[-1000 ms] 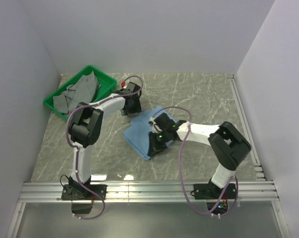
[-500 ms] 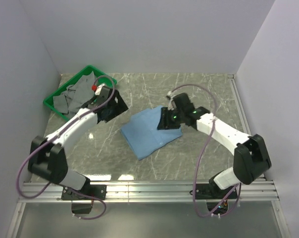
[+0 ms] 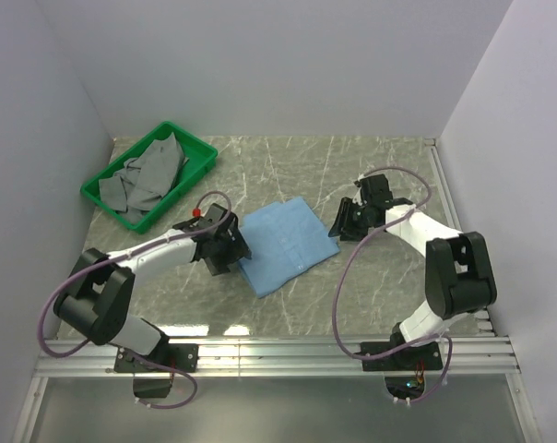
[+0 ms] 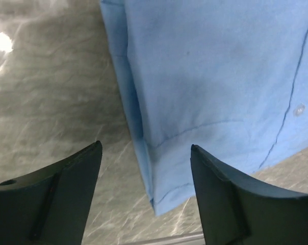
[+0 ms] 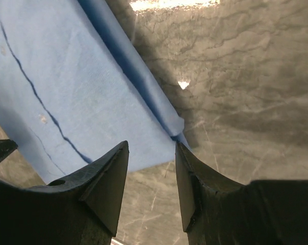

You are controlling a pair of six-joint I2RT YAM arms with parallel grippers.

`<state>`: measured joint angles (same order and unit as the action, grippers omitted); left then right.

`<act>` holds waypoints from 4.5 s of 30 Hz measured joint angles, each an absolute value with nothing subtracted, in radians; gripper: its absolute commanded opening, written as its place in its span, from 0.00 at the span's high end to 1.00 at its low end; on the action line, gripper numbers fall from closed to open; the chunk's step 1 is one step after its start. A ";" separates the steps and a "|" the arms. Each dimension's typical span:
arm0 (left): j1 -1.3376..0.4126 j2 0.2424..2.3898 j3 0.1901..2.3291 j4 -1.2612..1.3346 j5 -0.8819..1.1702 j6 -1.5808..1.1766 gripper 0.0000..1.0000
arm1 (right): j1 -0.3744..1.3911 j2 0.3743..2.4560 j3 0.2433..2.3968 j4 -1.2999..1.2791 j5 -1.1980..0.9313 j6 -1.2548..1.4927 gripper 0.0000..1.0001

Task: Fold and stack the long sleeve shirts
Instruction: Fold the shirt

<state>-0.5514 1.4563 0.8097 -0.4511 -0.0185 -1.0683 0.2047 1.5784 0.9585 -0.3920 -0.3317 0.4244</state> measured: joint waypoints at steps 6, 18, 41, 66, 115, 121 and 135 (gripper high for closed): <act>-0.551 1.538 0.817 -0.413 -0.010 -1.068 0.44 | 0.205 1.666 0.933 -0.319 -0.364 0.429 0.53; -0.456 1.802 1.117 -0.453 -0.075 -0.880 0.53 | 0.307 1.642 0.783 -0.208 -0.477 0.481 0.79; -0.900 1.454 1.146 -0.476 -0.433 -0.507 0.14 | 0.113 1.032 0.728 -0.336 -0.393 0.596 0.02; -1.289 1.972 1.241 -0.281 -0.709 -0.140 0.45 | -0.100 0.864 0.537 -0.387 -0.439 0.707 0.04; -1.180 1.797 1.199 -0.281 -0.465 -0.439 0.71 | 0.375 1.873 0.656 0.639 -0.599 1.137 0.93; -1.170 1.757 1.189 -0.290 -0.430 -0.487 0.44 | 0.344 1.873 0.744 0.482 -0.596 1.008 1.00; -0.940 1.533 0.987 -0.363 -0.302 -0.545 0.35 | 0.178 1.868 1.094 -0.151 -0.570 0.492 1.00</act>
<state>-0.9401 1.5330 0.9867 -0.3634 -0.3016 -0.5449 0.1776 1.8683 1.0943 -0.1509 -0.5697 0.4919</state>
